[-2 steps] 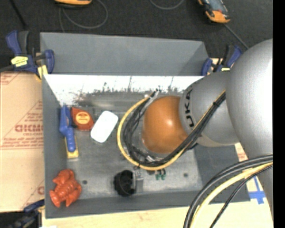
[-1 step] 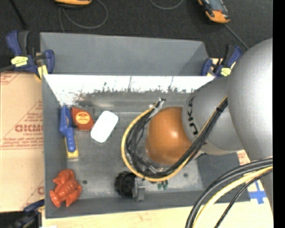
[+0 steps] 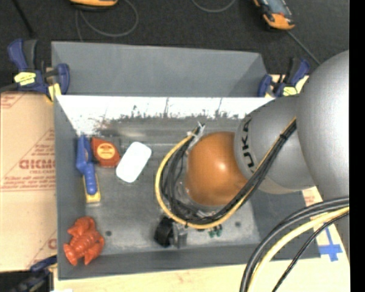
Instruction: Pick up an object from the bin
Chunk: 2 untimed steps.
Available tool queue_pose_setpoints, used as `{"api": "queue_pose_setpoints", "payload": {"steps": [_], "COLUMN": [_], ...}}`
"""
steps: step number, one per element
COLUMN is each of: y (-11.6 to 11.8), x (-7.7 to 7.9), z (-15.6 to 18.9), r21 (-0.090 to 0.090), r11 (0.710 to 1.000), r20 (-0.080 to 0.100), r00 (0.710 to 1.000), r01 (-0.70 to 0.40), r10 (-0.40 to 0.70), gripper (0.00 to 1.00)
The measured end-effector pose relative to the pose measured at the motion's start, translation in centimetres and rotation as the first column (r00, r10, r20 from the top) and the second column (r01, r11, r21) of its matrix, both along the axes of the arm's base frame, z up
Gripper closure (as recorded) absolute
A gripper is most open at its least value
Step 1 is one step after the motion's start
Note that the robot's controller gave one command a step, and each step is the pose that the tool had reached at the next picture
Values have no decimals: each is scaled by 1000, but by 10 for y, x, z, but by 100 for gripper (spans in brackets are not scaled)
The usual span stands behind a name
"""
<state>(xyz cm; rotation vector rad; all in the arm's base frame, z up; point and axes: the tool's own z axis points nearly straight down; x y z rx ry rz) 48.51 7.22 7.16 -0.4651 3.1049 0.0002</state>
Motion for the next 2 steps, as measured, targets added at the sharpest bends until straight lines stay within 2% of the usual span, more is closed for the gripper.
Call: {"api": "queue_pose_setpoints", "payload": {"steps": [1,2], "y": [0,-6], "x": [0,2], "z": [0,70], "r21": [0,0], "r11": [1000,1000], "r20": [0,-1], "r00": [1000,1000], "r01": [2,21], "r10": [-2,-21], "gripper": [100,100]}}
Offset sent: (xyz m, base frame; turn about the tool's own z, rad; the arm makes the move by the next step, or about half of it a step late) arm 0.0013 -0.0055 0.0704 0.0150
